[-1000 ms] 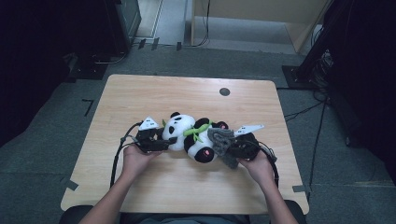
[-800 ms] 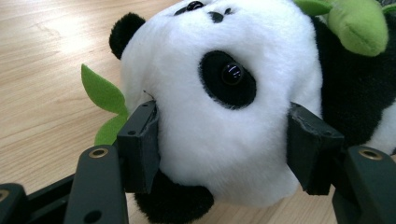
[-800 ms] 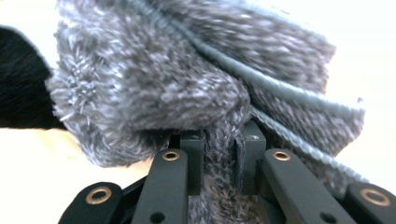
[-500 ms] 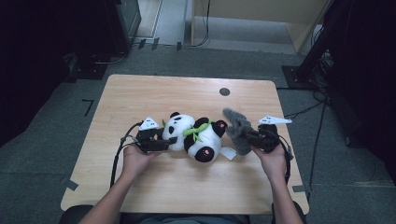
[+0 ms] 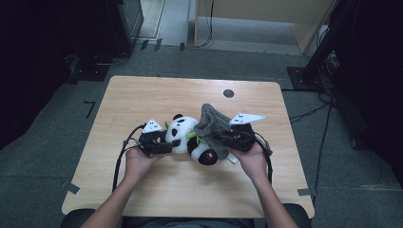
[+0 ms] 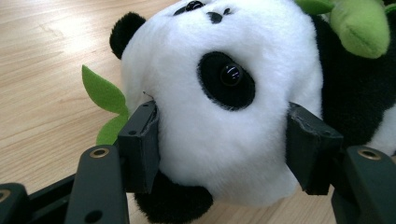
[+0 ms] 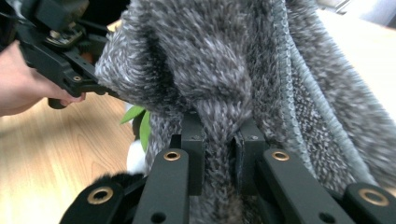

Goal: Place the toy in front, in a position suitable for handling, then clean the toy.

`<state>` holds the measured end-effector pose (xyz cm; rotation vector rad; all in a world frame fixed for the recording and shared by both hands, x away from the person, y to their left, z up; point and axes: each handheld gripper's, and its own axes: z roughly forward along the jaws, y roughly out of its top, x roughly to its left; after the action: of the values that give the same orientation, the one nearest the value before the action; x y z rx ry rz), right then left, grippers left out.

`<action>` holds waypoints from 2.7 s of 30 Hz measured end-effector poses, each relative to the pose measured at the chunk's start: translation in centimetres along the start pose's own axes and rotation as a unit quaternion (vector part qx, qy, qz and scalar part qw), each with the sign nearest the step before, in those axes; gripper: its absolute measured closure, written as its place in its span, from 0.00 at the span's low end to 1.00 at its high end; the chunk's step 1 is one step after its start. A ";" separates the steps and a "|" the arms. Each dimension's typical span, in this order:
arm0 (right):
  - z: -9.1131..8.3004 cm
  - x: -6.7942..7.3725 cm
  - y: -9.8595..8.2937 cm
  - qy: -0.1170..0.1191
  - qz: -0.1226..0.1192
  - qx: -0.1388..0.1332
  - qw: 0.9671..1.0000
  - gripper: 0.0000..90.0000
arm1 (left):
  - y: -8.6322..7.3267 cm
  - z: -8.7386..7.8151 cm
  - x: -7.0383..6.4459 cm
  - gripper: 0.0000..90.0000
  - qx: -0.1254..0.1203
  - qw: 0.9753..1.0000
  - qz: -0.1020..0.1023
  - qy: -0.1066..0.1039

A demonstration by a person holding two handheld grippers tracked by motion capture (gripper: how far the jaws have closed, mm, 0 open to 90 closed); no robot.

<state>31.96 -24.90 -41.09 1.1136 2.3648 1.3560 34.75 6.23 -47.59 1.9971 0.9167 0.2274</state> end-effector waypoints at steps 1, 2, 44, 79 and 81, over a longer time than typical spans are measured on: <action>0.0 0.0 0.0 0.000 0.000 0.000 1.000 0.87 | 0.0 0.0 0.0 0.40 0.000 1.000 0.000 0.000; 0.6 0.0 0.0 0.001 -0.002 0.005 1.000 0.87 | 0.0 0.0 0.0 0.40 0.000 1.000 0.000 0.001; -0.5 -4.2 -6.4 -0.028 0.053 0.107 0.992 0.84 | -0.2 0.0 0.2 0.39 -0.010 1.000 -0.003 -0.008; 5.9 0.1 7.6 0.036 -0.036 0.089 0.995 0.87 | -0.5 0.0 0.3 0.39 -0.025 1.000 -0.002 -0.010; 7.2 0.4 8.1 0.044 -0.038 0.100 0.993 0.87 | -0.5 0.0 0.3 0.39 -0.025 1.000 -0.001 -0.008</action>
<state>39.44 -17.50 -38.54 1.0180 2.6262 1.1875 34.69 6.58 -48.08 1.9490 0.8929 0.2307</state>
